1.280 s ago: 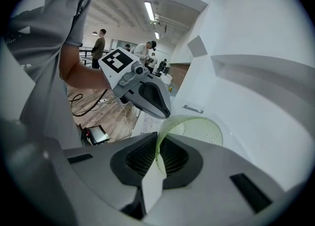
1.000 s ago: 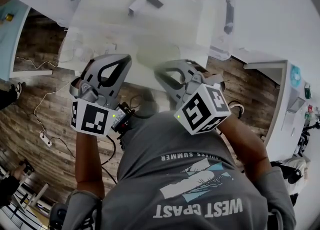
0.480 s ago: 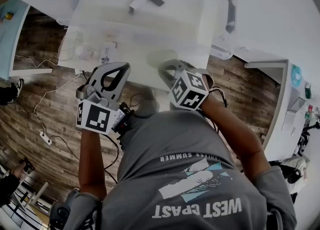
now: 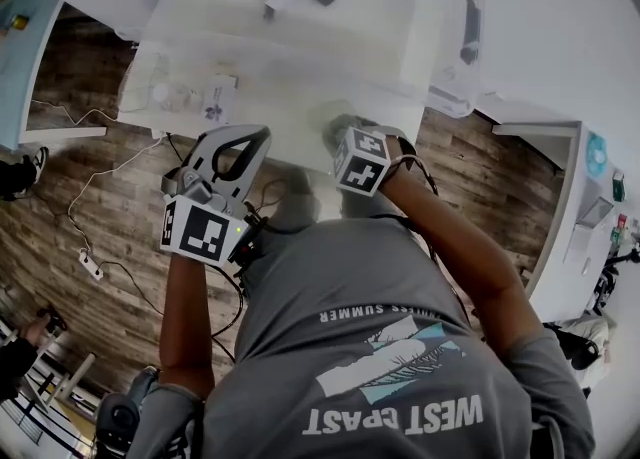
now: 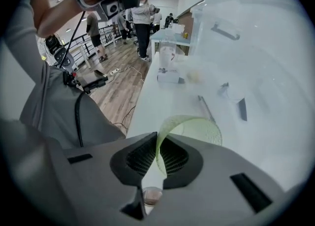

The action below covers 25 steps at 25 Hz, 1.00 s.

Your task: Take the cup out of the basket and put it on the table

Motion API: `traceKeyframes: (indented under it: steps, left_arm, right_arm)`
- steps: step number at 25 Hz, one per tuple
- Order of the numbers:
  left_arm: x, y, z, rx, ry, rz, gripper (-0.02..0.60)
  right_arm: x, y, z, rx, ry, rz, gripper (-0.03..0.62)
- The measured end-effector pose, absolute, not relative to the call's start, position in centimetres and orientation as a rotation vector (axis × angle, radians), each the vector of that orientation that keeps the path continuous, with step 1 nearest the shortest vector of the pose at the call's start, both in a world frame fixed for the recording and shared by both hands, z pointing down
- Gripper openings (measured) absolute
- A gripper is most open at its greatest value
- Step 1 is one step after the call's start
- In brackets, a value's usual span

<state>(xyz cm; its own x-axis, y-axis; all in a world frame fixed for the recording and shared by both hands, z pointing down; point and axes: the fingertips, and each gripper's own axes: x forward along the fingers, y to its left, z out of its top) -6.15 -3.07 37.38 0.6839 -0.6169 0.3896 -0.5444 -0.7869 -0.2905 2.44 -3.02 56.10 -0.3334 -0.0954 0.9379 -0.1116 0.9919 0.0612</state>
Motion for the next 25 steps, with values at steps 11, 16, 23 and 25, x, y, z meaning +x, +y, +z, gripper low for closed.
traceKeyframes:
  steps: [11,16,23,25]
  left_arm:
    - [-6.7,-2.8,37.9,-2.756,0.978,-0.725,0.009]
    - [-7.0,-2.7,38.0,-2.756,0.989,-0.721,0.009]
    - [-6.9,-2.6,38.1,-2.760,0.980,-0.725,0.011]
    - [-6.8,-2.7,38.0,-2.761,0.973,-0.724,0.009]
  right_arm:
    - [2.8,-3.3,60.0,0.007,-1.680,-0.085,0.029]
    - [2.6,-4.2,60.2,0.001,-1.662,-0.148,0.029]
    - [1.9,-3.9,59.6,-0.049,-1.693,-0.226,0.043]
    - [1.7,-3.8,59.4,-0.054,-1.704,-0.229,0.046]
